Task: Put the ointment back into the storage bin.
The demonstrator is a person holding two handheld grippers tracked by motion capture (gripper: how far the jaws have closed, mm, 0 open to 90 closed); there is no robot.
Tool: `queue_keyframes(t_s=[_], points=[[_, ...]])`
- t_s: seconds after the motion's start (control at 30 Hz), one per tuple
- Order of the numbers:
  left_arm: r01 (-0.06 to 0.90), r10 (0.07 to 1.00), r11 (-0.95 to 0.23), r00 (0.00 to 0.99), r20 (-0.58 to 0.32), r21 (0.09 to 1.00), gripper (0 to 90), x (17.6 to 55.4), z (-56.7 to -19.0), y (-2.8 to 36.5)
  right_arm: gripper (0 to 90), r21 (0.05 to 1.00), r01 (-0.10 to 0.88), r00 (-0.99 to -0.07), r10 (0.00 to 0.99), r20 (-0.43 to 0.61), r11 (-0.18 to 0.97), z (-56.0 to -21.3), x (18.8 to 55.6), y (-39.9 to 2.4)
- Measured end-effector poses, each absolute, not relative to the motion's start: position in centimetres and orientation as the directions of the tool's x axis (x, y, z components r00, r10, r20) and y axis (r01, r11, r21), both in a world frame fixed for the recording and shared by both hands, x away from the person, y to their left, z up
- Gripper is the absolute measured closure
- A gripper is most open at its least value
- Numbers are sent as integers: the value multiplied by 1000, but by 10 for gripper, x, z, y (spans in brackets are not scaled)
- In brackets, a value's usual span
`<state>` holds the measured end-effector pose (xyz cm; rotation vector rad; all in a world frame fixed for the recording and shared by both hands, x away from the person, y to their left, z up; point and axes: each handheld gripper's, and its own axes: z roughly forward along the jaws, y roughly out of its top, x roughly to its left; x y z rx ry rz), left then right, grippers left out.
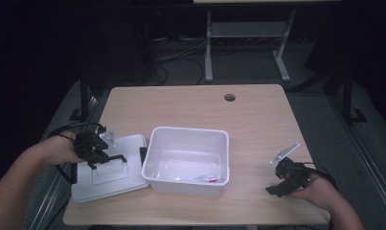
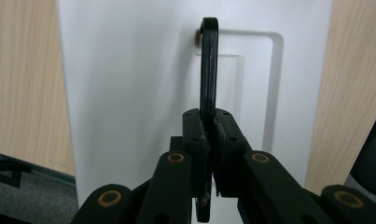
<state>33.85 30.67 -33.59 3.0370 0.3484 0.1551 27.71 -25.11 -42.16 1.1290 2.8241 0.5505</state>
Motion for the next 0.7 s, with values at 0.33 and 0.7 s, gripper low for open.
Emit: queue_keyframes(t_s=[0.33, 0.7], points=[[230, 238, -969, 966, 96, 85, 849, 339, -323, 315, 275, 358, 655, -733, 675, 86, 666, -421, 276, -251], [234, 242, -968, 966, 95, 87, 849, 335, -304, 318, 270, 376, 652, -735, 671, 98, 658, -422, 274, -250]])
